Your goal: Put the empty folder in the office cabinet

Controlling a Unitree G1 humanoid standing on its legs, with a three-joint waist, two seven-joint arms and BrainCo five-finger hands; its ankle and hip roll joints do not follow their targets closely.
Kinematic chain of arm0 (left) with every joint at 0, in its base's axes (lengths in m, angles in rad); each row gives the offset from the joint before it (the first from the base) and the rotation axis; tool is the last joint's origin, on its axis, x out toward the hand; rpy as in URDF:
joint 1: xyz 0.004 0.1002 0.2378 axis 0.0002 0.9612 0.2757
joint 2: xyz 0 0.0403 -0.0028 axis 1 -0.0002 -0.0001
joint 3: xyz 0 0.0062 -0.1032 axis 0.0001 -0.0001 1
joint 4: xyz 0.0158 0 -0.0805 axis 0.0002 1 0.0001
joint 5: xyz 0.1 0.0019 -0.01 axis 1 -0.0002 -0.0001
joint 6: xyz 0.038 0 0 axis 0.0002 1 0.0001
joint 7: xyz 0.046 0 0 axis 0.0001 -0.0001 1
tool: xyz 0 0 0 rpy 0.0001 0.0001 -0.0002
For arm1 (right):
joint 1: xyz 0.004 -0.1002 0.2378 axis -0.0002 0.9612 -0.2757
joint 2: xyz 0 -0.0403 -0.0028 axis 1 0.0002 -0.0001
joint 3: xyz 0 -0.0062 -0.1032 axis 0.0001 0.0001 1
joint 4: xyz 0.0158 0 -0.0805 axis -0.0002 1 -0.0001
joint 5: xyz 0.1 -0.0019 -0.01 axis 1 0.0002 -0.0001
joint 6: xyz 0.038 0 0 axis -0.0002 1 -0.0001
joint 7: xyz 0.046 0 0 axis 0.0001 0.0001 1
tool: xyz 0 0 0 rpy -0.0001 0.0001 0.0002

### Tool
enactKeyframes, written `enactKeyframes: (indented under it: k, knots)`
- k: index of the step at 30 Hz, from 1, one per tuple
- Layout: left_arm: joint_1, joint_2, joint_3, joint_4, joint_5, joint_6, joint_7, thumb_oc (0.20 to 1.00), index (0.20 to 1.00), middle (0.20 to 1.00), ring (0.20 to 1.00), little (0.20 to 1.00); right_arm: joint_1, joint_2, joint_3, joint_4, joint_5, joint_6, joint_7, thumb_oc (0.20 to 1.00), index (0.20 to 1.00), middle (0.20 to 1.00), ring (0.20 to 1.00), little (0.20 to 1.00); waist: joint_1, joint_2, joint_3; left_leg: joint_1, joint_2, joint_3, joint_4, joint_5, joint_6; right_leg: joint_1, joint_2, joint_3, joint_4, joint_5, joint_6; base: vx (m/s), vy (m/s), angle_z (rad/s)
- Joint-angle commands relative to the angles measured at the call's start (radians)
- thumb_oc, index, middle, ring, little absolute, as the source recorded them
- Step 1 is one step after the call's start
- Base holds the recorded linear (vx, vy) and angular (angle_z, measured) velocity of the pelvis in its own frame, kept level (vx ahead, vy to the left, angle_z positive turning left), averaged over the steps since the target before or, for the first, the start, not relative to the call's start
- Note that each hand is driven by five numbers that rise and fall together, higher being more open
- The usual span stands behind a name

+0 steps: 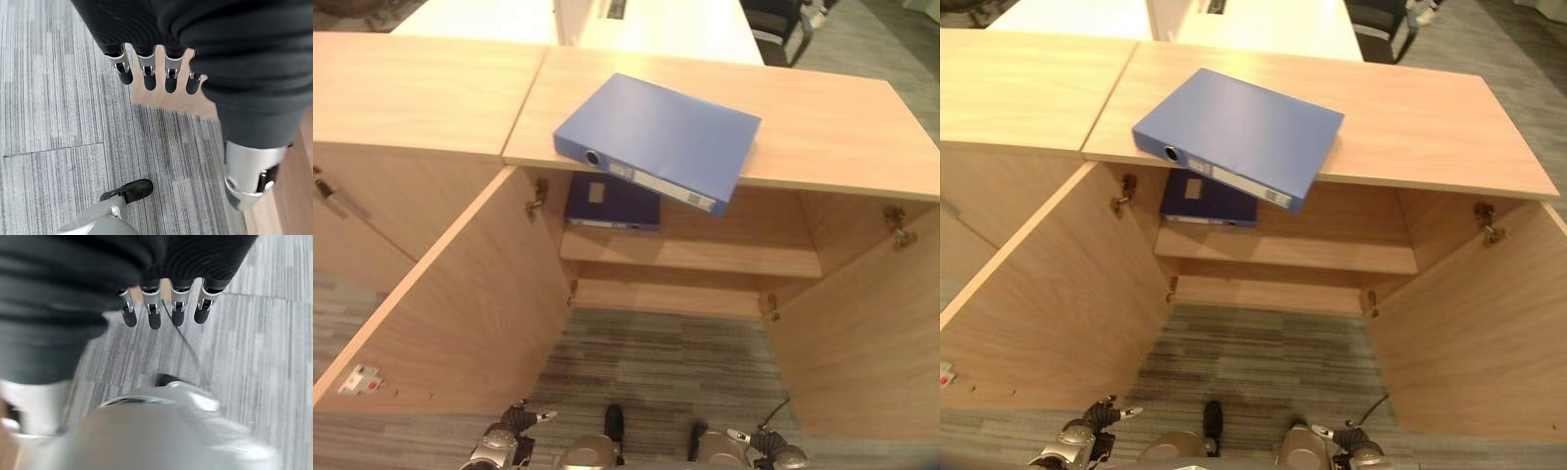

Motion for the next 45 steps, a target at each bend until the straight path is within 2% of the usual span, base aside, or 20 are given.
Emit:
enactKeyframes:
  k: [1, 10, 11, 13, 14, 15, 17, 19, 20, 22, 23, 27, 30, 32, 34, 36, 37, 42, 45]
  knots:
    - [-0.004, 0.023, 0.006, -0.016, 0.035, -0.025, 0.011, 1.000, 1.000, 1.000, 1.000, 1.000, 0.005, -0.048, 0.003, -0.003, -0.001, 0.000, -0.012, 1.000, 1.000, 1.000, 1.000, 1.000, 0.030, -0.016, -0.004, 0.013, 0.029, -0.078, 0.051, -0.113, -0.102, 0.071, 0.001, 0.066, 0.094, -0.003, -0.009, 0.06, -0.067, 0.47]
    - [-0.005, 0.011, -0.007, -0.032, 0.040, -0.023, 0.018, 1.000, 1.000, 1.000, 1.000, 1.000, 0.017, -0.051, 0.009, -0.006, 0.003, 0.002, -0.004, 1.000, 1.000, 1.000, 1.000, 1.000, 0.024, -0.009, -0.038, 0.041, 0.045, -0.107, 0.034, -0.114, -0.114, 0.109, 0.021, 0.108, 0.076, -0.030, -0.027, 0.05, -0.065, 0.11]
    - [-0.007, 0.011, -0.009, -0.042, 0.032, -0.026, 0.019, 1.000, 1.000, 1.000, 1.000, 1.000, 0.014, -0.053, 0.008, -0.010, 0.006, 0.000, -0.006, 1.000, 1.000, 1.000, 1.000, 1.000, 0.019, -0.006, -0.036, 0.037, 0.049, -0.118, 0.036, -0.111, -0.117, 0.101, 0.029, 0.130, 0.087, -0.032, -0.026, -0.03, -0.076, -0.02]
    - [-0.017, 0.022, -0.014, -0.078, 0.021, -0.031, 0.017, 1.000, 1.000, 1.000, 1.000, 1.000, 0.001, -0.053, 0.014, -0.026, 0.012, -0.004, -0.003, 1.000, 1.000, 1.000, 1.000, 1.000, 0.019, -0.002, -0.022, 0.006, 0.073, -0.124, 0.055, -0.103, -0.128, 0.066, 0.045, 0.231, 0.132, -0.035, -0.015, -0.10, -0.243, 0.00]
    - [-0.021, 0.025, -0.013, -0.086, 0.015, -0.033, 0.019, 1.000, 1.000, 1.000, 1.000, 1.000, -0.004, -0.053, 0.018, -0.030, 0.008, -0.006, -0.001, 1.000, 1.000, 1.000, 1.000, 1.000, 0.030, -0.002, -0.020, -0.006, 0.085, -0.114, 0.066, -0.101, -0.135, 0.067, 0.027, 0.215, 0.131, -0.032, -0.017, -0.15, -0.323, 0.19]
    - [-0.027, 0.026, -0.013, -0.085, 0.009, -0.036, 0.020, 1.000, 1.000, 1.000, 1.000, 1.000, -0.008, -0.055, 0.023, -0.031, 0.002, -0.007, -0.001, 1.000, 1.000, 1.000, 1.000, 1.000, 0.047, -0.002, -0.019, -0.026, 0.098, -0.104, 0.082, -0.099, -0.145, 0.080, -0.003, 0.170, 0.118, -0.027, -0.016, -0.11, -0.291, 0.10]
    - [-0.034, 0.036, -0.005, -0.091, -0.004, -0.039, 0.021, 1.000, 1.000, 1.000, 1.000, 1.000, -0.006, -0.053, 0.023, -0.031, -0.010, -0.004, 0.003, 1.000, 1.000, 1.000, 1.000, 1.000, 0.053, -0.005, -0.031, -0.027, 0.111, -0.114, 0.077, -0.090, -0.164, 0.115, -0.026, 0.118, 0.089, -0.034, -0.018, -0.03, -0.308, -0.05]
    - [-0.019, 0.036, 0.018, -0.089, -0.026, -0.045, 0.025, 1.000, 1.000, 1.000, 1.000, 1.000, 0.001, -0.062, 0.031, -0.036, -0.039, -0.009, 0.007, 1.000, 1.000, 1.000, 1.000, 1.000, 0.059, -0.003, -0.052, -0.015, 0.148, -0.114, 0.061, -0.072, -0.191, 0.149, -0.016, 0.089, 0.048, -0.046, -0.020, 0.05, -0.290, 0.03]
    - [-0.019, 0.036, 0.018, -0.090, -0.026, -0.045, 0.025, 1.000, 1.000, 1.000, 1.000, 1.000, 0.001, -0.062, 0.032, -0.036, -0.039, -0.009, 0.007, 1.000, 1.000, 1.000, 1.000, 1.000, 0.058, -0.002, -0.051, -0.013, 0.149, -0.115, 0.059, -0.071, -0.191, 0.152, -0.015, 0.088, 0.047, -0.045, -0.020, 0.00, -0.267, 0.06]
    - [-0.009, 0.029, 0.023, -0.090, -0.034, -0.043, 0.020, 1.000, 1.000, 1.000, 1.000, 1.000, 0.007, -0.081, 0.037, -0.049, -0.045, -0.013, 0.009, 1.000, 1.000, 1.000, 1.000, 1.000, 0.059, 0.002, -0.049, -0.018, 0.179, -0.128, 0.060, -0.051, -0.214, 0.179, 0.008, 0.082, 0.014, -0.060, -0.035, -0.03, -0.240, 0.00]
    - [-0.009, 0.028, 0.023, -0.090, -0.034, -0.043, 0.020, 1.000, 1.000, 1.000, 1.000, 1.000, 0.007, -0.081, 0.037, -0.049, -0.045, -0.013, 0.009, 1.000, 1.000, 1.000, 1.000, 1.000, 0.058, 0.003, -0.049, -0.017, 0.179, -0.129, 0.059, -0.051, -0.214, 0.180, 0.009, 0.081, 0.013, -0.059, -0.036, -0.07, -0.223, 0.04]
    - [-0.005, 0.009, 0.019, -0.075, -0.046, -0.041, 0.014, 1.000, 1.000, 1.000, 1.000, 1.000, 0.005, -0.112, 0.010, -0.048, -0.012, -0.023, -0.002, 1.000, 1.000, 1.000, 1.000, 1.000, 0.049, 0.021, -0.034, -0.052, 0.224, -0.151, 0.069, 0.003, -0.251, 0.215, 0.055, 0.051, -0.028, -0.090, -0.067, -0.08, -0.212, 0.15]
    - [-0.003, -0.001, 0.011, -0.074, -0.044, -0.042, 0.007, 1.000, 1.000, 1.000, 1.000, 1.000, 0.007, -0.132, 0.001, -0.043, -0.003, -0.029, -0.007, 1.000, 1.000, 1.000, 1.000, 1.000, 0.040, 0.024, -0.027, -0.073, 0.238, -0.140, 0.102, 0.012, -0.264, 0.236, 0.072, 0.028, -0.051, -0.093, -0.085, -0.05, -0.144, 0.29]
    - [-0.004, -0.009, 0.003, -0.075, -0.040, -0.041, 0.005, 1.000, 1.000, 1.000, 1.000, 1.000, 0.008, -0.141, -0.006, -0.044, 0.005, -0.031, -0.012, 1.000, 1.000, 1.000, 1.000, 1.000, 0.029, 0.018, -0.013, -0.101, 0.243, -0.096, 0.156, 0.013, -0.263, 0.248, 0.066, 0.006, -0.062, -0.092, -0.090, -0.10, -0.109, 0.29]
    - [-0.004, -0.014, 0.001, -0.077, -0.035, -0.039, 0.000, 1.000, 1.000, 1.000, 1.000, 1.000, 0.003, -0.146, -0.011, -0.033, 0.012, -0.028, -0.013, 1.000, 1.000, 1.000, 1.000, 1.000, 0.025, 0.010, -0.005, -0.120, 0.220, -0.057, 0.214, -0.006, -0.254, 0.255, 0.061, -0.006, -0.070, -0.089, -0.098, -0.07, -0.088, 0.43]
    - [0.003, -0.018, 0.001, -0.064, -0.032, -0.039, -0.007, 1.000, 1.000, 1.000, 1.000, 1.000, 0.001, -0.148, -0.012, -0.009, 0.012, -0.027, -0.006, 1.000, 1.000, 1.000, 1.000, 1.000, 0.026, 0.013, -0.012, -0.110, 0.162, -0.067, 0.203, -0.050, -0.225, 0.251, 0.069, 0.002, -0.062, -0.087, -0.098, 0.05, -0.040, 0.17]
    - [0.001, -0.019, -0.006, -0.056, -0.022, -0.038, -0.005, 1.000, 1.000, 1.000, 1.000, 1.000, -0.006, -0.143, -0.007, 0.001, 0.009, -0.025, -0.006, 1.000, 1.000, 1.000, 1.000, 1.000, 0.027, 0.015, -0.024, -0.090, 0.149, -0.076, 0.177, -0.055, -0.219, 0.243, 0.075, 0.010, -0.054, -0.086, -0.098, 0.13, 0.027, -0.22]
    - [0.002, -0.021, -0.018, -0.049, -0.007, -0.038, 0.000, 1.000, 1.000, 1.000, 1.000, 1.000, 0.000, -0.119, -0.011, 0.013, 0.020, -0.023, -0.006, 1.000, 1.000, 1.000, 1.000, 1.000, 0.028, 0.010, -0.047, -0.052, 0.135, -0.094, 0.120, -0.056, -0.205, 0.246, 0.070, 0.019, -0.037, -0.090, -0.092, 0.10, 0.052, -0.07]
    - [-0.003, 0.007, -0.010, -0.117, 0.000, -0.052, 0.024, 1.000, 1.000, 1.000, 1.000, 1.000, 0.016, -0.097, -0.003, 0.000, 0.012, -0.023, -0.005, 1.000, 1.000, 1.000, 1.000, 1.000, 0.031, 0.011, -0.067, -0.006, 0.131, -0.090, 0.050, -0.050, -0.191, 0.243, 0.062, 0.029, -0.027, -0.091, -0.080, 0.11, 0.112, -0.03]
